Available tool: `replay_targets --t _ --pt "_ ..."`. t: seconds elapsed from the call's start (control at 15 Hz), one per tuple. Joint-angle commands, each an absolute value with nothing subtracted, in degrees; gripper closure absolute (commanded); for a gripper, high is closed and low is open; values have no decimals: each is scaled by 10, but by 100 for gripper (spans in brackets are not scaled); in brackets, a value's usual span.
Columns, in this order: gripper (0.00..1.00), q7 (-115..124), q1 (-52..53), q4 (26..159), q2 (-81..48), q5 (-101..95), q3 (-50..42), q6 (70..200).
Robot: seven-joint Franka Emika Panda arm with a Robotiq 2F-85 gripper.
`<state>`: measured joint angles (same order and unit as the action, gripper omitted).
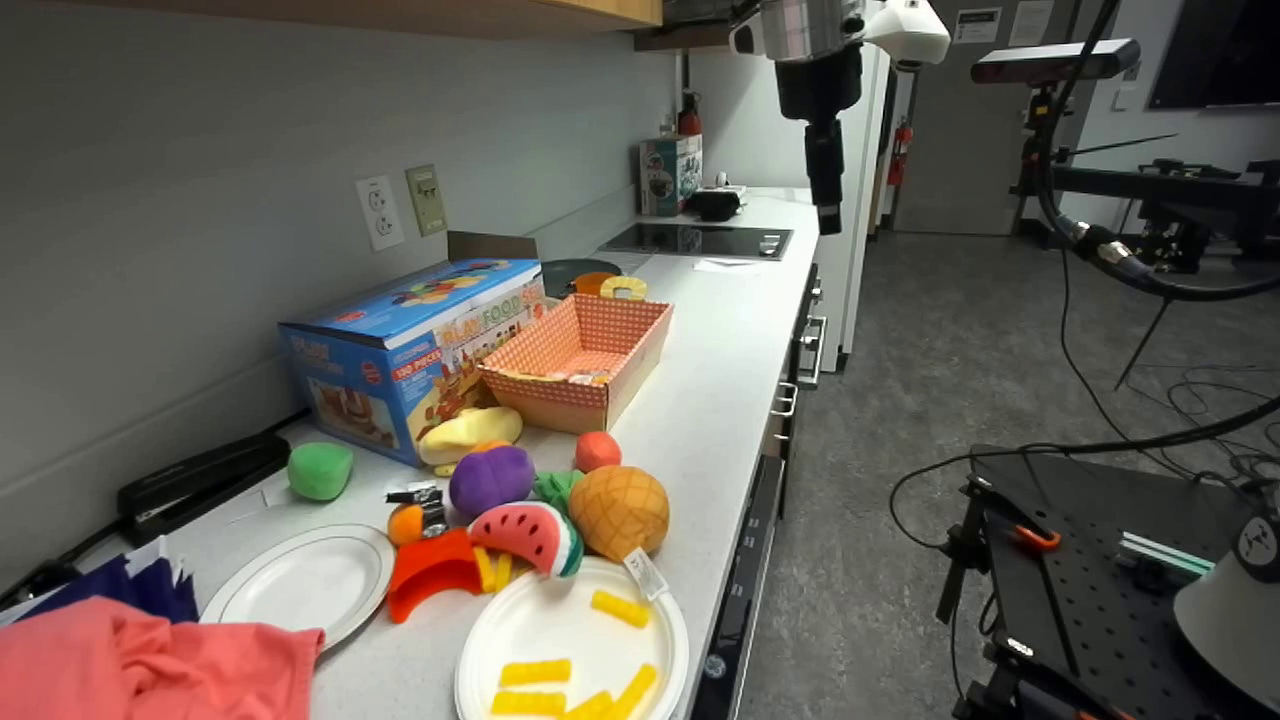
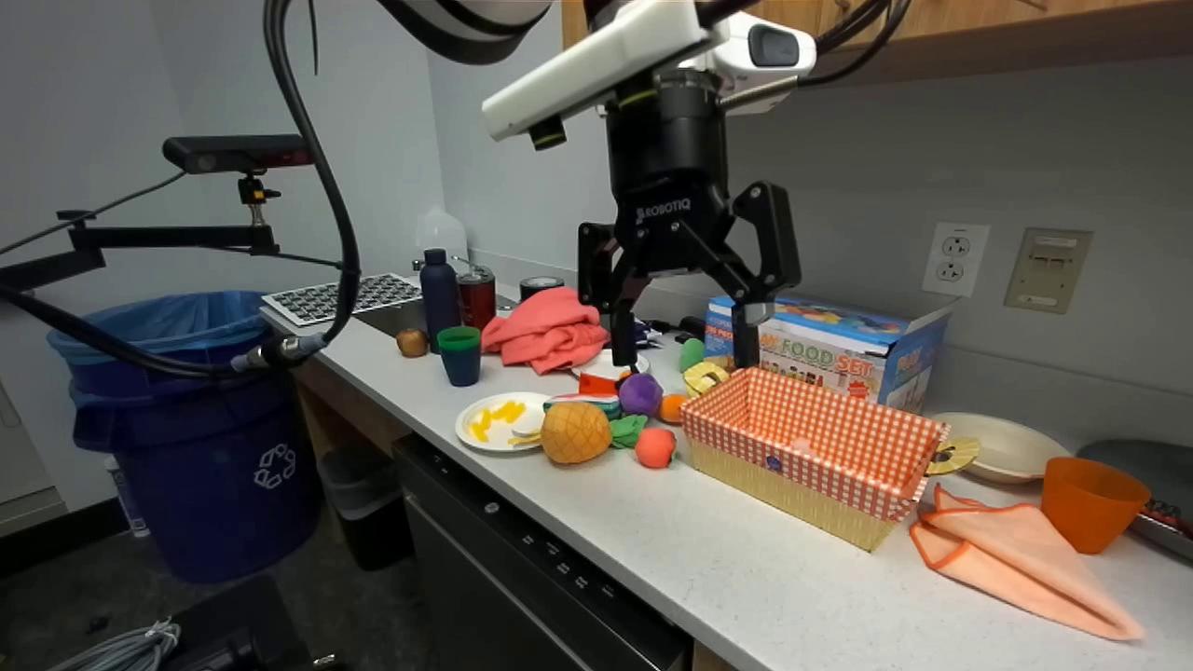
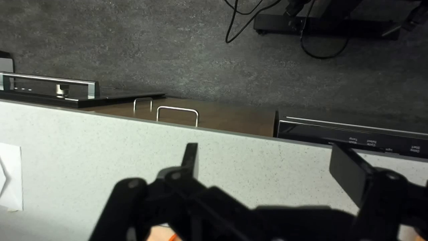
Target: Put the pineapple, cherry, watermelon, eggplant, banana and orange plushies in the box
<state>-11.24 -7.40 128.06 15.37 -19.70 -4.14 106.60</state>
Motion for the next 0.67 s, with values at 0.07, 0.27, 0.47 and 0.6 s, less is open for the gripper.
replay_targets --t 0.07,0.27,0.47,0.6 --pt "0 -89 -49 1276 150 -167 -37 1083" --pt "0 -67 -26 1273 133 -117 -23 1101" --pt "0 -42 1 1263 94 -60 -1 1149" --pt "0 -21 16 1252 61 -31 14 1190"
